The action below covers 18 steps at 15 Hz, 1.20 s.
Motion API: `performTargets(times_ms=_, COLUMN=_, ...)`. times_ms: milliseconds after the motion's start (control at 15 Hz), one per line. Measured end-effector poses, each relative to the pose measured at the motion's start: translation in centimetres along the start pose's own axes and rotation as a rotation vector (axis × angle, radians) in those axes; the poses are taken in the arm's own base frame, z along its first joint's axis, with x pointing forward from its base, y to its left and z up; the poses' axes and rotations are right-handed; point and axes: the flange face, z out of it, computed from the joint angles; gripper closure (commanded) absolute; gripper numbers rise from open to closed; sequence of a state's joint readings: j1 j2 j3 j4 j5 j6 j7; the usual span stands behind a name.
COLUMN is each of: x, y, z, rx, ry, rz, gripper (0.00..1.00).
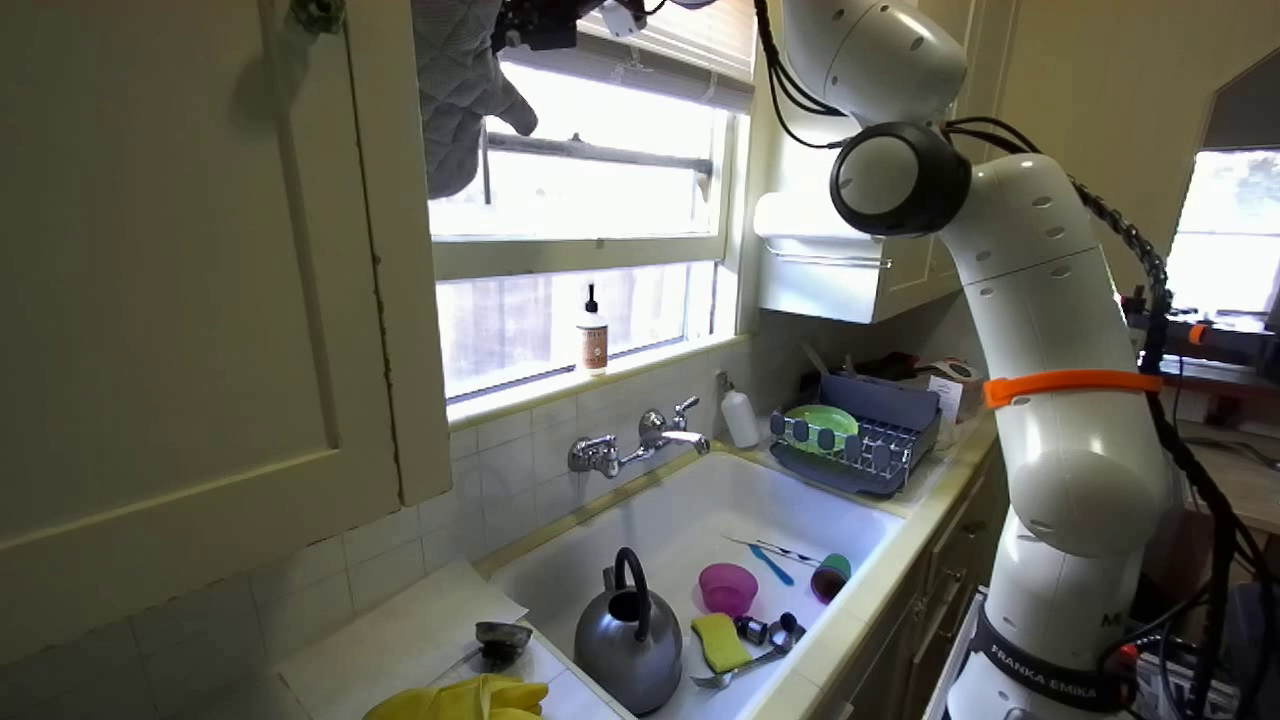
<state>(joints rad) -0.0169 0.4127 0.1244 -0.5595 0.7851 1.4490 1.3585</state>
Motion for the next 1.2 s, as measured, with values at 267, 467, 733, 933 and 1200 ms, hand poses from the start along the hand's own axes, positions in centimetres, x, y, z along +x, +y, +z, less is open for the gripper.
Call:
performTargets(times_ms=267, x=-0.1, y=-0.1, z=0.5, rx=-0.006, ry=-0.002, rz=0.014, gripper=0.97)
performTargets(times_ms=467, x=-0.3, y=-0.2, z=0.9, rx=-0.012, ry=0.009, rz=0.022, gripper=0.97)
performTargets(times_ms=733, x=0.0, y=-0.2, z=1.6, rx=-0.031, ry=0.034, rz=0.031, gripper=0.97)
performTargets(times_ms=933, x=0.2, y=0.0, z=2.0, rx=-0.052, ry=0.047, rz=0.037, gripper=0.97)
performTargets(times_ms=1200, x=0.3, y=0.2, z=2.1, rx=-0.068, ry=0.06, rz=0.038, gripper=0.97)
